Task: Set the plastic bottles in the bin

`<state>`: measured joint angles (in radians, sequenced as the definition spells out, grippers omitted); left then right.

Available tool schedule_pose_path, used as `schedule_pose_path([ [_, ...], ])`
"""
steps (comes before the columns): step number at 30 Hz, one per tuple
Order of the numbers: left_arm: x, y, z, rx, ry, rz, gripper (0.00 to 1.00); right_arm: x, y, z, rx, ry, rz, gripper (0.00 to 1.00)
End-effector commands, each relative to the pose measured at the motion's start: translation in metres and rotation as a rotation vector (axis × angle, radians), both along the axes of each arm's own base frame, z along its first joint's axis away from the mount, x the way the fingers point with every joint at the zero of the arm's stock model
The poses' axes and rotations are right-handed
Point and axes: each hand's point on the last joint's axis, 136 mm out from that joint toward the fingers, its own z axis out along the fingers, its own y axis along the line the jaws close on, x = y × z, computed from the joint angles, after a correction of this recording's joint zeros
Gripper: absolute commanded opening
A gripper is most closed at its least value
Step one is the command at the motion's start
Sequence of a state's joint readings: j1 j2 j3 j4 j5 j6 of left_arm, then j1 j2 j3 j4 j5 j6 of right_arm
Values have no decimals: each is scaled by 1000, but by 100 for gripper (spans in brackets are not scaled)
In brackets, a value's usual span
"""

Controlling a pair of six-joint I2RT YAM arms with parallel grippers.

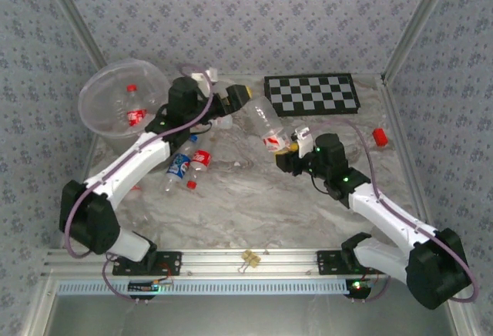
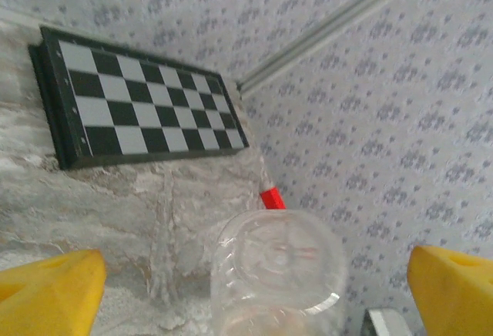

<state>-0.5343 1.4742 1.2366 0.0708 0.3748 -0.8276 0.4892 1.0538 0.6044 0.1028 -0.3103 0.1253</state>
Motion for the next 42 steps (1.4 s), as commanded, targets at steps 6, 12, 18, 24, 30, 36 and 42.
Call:
schedule_pose_path([
  [6, -8, -37, 0, -9, -13, -113, 99, 7, 18, 22, 37, -62, 27, 42],
  [12, -11, -39, -4, 0, 2, -122, 82, 9, 21, 18, 15, -63, 19, 41],
  [18, -13, -38, -8, 28, 12, -128, 56, 12, 23, 15, 6, -59, 20, 44],
  [24, -12, -38, 0, 52, -10, -132, 44, 12, 28, 14, -5, -64, 38, 50],
  [30, -6, -24, 20, 101, -55, -130, 40, 13, 22, 20, -58, -98, 24, 100],
  [36, 8, 35, 78, 165, -169, -21, 35, 27, -2, 11, -97, -95, -92, 100],
  [42, 14, 138, 156, 202, -291, 220, 25, 29, 4, -8, -92, -36, -71, 100],
])
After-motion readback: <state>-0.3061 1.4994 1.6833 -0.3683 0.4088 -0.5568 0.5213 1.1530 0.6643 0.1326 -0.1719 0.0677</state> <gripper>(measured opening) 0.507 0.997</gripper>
